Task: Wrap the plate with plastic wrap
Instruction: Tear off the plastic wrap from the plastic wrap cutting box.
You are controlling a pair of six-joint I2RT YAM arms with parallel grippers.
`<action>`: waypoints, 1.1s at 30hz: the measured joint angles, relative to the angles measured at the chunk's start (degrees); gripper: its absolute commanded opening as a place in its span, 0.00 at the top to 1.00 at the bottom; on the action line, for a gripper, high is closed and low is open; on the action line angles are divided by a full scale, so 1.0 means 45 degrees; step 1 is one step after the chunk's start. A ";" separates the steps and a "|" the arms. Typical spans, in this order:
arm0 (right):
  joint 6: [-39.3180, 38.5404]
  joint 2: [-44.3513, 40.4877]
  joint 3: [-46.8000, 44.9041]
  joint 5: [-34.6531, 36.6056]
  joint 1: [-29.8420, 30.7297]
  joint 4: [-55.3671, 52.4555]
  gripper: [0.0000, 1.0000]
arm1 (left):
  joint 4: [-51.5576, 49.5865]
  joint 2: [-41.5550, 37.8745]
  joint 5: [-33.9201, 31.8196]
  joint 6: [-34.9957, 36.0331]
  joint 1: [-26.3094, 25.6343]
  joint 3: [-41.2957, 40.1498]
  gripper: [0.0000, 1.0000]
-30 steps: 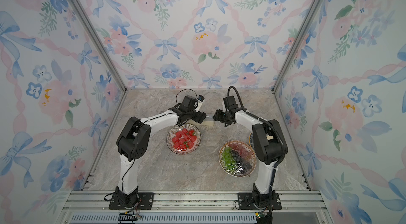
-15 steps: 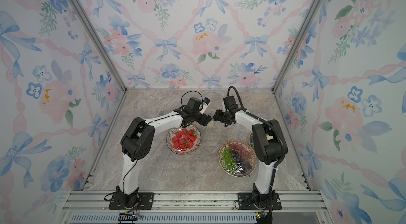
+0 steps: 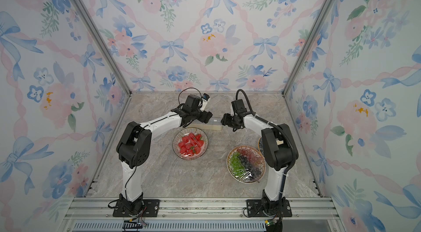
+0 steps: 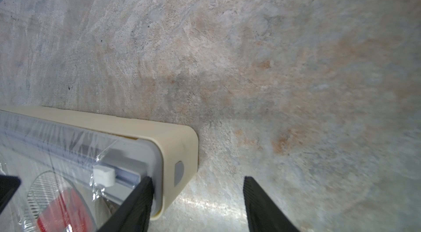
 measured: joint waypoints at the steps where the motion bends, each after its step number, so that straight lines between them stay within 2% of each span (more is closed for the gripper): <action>1: 0.0000 0.0000 0.0000 0.0000 0.0000 0.0000 0.36 | 0.0005 0.0029 0.0005 0.0000 -0.0005 0.0000 0.16; 19: 0.0000 0.0000 0.0000 0.0005 0.0000 -0.0005 0.36 | 0.0321 0.0986 0.0092 -0.0010 -0.0107 0.0039 0.16; 33: 0.0005 0.0000 0.0005 0.0102 -0.0015 -0.0034 0.36 | 0.0427 0.1307 0.0146 -0.0121 -0.0753 0.0447 0.15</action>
